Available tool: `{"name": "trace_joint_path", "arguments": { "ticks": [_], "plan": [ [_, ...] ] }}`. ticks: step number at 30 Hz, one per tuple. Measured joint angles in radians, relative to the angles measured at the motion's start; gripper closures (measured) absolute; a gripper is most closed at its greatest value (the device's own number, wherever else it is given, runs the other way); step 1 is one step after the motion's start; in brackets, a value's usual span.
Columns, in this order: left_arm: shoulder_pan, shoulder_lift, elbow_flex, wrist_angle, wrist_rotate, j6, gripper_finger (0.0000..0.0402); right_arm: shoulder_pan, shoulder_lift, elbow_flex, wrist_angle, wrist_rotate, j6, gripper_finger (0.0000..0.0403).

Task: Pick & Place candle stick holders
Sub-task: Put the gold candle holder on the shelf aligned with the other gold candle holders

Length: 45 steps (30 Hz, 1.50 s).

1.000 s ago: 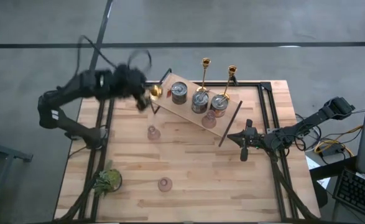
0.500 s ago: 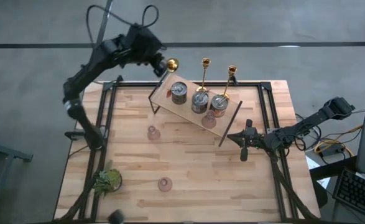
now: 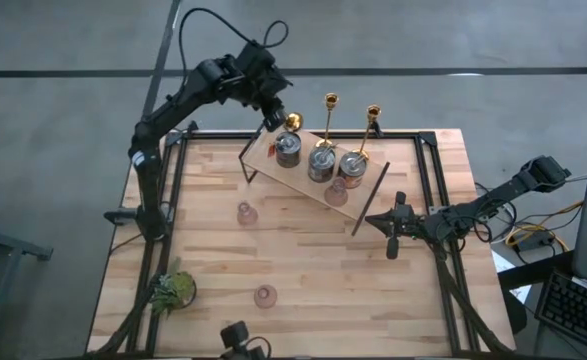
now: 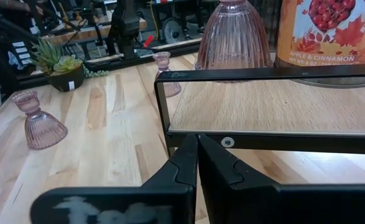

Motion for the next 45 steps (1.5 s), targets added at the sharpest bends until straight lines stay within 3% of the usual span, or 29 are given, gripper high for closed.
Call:
{"name": "trace_joint_path", "arguments": {
  "ticks": [8, 21, 33, 45],
  "plan": [
    [0.001, -0.004, -0.042, -0.032, 0.090, 0.006, 0.0330, 0.000, 0.000, 0.000, 0.000, 0.000, 0.000, 0.0394],
    [-0.001, -0.003, -0.141, 0.033, 0.092, 0.001, 0.0325, 0.000, 0.000, 0.000, 0.000, 0.000, 0.000, 0.0394],
    [-0.002, -0.003, -0.146, 0.065, 0.093, -0.001, 0.0321, 0.000, 0.000, 0.000, 0.000, 0.000, 0.000, 0.0394],
    [-0.002, -0.008, -0.146, 0.149, 0.081, -0.003, 0.0229, 0.000, 0.000, 0.000, 0.000, 0.000, 0.000, 0.0394]
  ]
}}
